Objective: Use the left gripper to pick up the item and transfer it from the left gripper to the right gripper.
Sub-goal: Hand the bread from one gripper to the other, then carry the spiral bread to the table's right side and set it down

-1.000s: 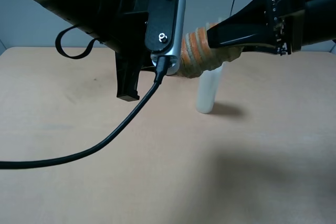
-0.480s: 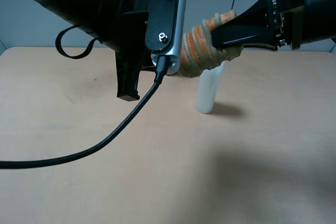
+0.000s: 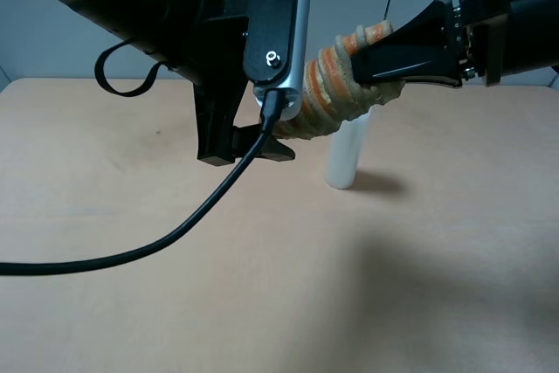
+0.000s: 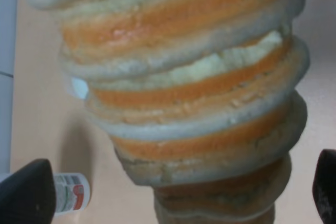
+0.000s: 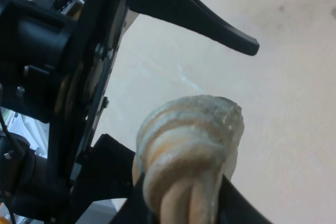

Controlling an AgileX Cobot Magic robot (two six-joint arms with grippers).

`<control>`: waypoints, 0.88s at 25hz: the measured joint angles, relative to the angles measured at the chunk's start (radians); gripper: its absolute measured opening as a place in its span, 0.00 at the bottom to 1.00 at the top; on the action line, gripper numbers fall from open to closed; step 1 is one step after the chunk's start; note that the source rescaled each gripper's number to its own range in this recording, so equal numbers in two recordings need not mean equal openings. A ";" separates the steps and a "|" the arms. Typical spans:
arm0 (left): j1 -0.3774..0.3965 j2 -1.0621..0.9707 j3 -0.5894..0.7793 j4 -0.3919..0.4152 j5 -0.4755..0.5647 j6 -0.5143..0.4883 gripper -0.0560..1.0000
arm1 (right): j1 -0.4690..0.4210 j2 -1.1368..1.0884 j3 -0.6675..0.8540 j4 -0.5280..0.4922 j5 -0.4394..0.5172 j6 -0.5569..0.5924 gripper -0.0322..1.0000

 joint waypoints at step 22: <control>0.000 -0.181 0.000 0.017 0.023 -0.200 1.00 | 0.000 0.000 0.000 -0.001 0.003 0.022 0.05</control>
